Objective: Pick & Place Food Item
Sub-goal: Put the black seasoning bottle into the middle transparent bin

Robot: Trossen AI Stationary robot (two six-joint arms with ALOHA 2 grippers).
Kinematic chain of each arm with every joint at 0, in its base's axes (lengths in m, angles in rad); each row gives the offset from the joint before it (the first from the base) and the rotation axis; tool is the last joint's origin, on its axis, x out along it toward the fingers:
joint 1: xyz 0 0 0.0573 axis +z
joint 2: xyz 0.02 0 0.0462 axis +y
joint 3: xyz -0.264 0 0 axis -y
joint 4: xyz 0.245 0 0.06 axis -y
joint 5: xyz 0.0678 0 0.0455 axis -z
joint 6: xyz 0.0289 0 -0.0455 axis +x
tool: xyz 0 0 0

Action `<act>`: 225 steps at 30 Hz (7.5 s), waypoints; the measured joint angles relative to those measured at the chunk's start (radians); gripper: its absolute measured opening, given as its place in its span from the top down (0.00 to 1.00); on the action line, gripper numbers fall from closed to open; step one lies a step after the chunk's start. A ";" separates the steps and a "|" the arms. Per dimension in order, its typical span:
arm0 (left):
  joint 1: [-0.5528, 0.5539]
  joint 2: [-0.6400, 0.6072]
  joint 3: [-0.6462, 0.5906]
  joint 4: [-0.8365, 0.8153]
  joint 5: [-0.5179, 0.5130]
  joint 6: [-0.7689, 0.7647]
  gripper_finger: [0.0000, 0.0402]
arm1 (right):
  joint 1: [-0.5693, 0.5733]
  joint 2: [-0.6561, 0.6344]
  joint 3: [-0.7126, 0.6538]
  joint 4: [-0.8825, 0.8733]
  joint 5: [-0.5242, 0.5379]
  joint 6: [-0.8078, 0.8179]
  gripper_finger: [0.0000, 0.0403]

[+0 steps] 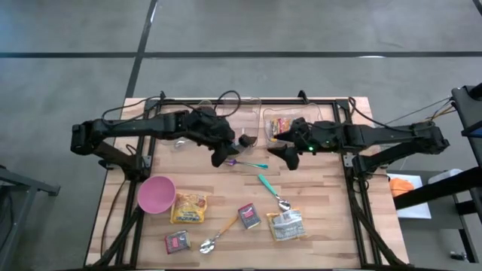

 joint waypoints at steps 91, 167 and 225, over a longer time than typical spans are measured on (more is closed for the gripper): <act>-0.008 -0.001 -0.003 0.158 0.189 0.042 0.67 | -0.172 0.415 0.617 -0.408 -0.537 -0.292 0.27; 0.094 -0.160 0.000 0.073 0.112 -0.034 0.30 | -0.222 0.484 0.752 -0.647 -0.511 -0.386 0.51; 0.092 -0.205 -0.003 -0.010 0.046 -0.057 0.30 | -0.525 1.027 0.985 -0.840 -0.325 -0.744 0.51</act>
